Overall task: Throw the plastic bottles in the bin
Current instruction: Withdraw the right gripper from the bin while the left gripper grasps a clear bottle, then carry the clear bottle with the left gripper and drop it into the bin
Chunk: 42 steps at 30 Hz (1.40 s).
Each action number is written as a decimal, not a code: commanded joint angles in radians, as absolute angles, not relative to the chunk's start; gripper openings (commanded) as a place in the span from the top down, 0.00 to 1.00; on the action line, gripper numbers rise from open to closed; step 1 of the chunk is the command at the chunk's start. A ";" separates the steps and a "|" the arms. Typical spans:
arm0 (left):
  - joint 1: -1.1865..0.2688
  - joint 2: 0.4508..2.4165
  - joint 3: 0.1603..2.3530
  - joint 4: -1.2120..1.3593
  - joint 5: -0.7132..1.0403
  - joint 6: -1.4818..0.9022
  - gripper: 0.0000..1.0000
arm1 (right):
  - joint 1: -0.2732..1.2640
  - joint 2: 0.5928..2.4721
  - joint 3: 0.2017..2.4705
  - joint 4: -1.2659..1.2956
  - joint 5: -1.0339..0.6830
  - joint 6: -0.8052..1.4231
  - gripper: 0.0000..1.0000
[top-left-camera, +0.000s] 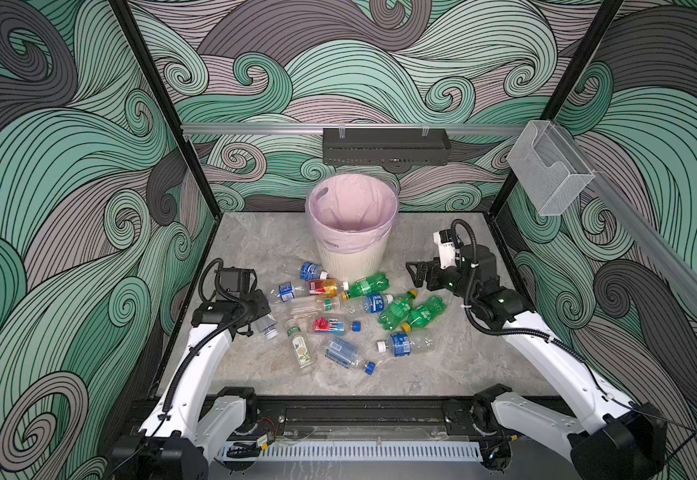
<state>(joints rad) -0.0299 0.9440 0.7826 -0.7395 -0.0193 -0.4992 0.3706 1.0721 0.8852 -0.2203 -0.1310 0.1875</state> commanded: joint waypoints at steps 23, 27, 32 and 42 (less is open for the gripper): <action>-0.091 1.203 1.367 -0.416 0.334 -0.466 0.60 | 0.366 1.059 0.874 -0.232 -0.090 0.190 0.05; -0.258 1.534 1.798 -0.467 0.243 -0.379 0.54 | 0.365 1.039 0.880 -0.259 -0.066 0.209 0.05; -0.296 1.889 2.307 -0.717 0.159 -0.402 0.33 | 0.365 1.011 0.892 -0.336 -0.031 0.240 0.05; -0.286 1.532 1.786 -0.602 0.116 -0.327 0.11 | 0.363 0.987 0.905 -0.482 0.087 0.285 0.05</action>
